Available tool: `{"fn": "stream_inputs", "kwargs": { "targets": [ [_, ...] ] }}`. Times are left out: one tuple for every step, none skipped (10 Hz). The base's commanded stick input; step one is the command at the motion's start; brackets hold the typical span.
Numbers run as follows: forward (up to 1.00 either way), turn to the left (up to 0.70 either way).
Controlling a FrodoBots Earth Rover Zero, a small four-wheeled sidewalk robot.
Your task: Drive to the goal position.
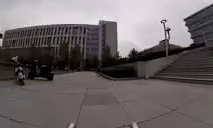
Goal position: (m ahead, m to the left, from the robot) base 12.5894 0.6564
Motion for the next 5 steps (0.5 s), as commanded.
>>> {"fn": "stream_inputs", "kwargs": {
  "targets": [
    [0.7, 0.0],
    [0.7, 0.0],
    [0.7, 0.0],
    [0.7, 0.0],
    [0.7, 0.0]
  ]
}}
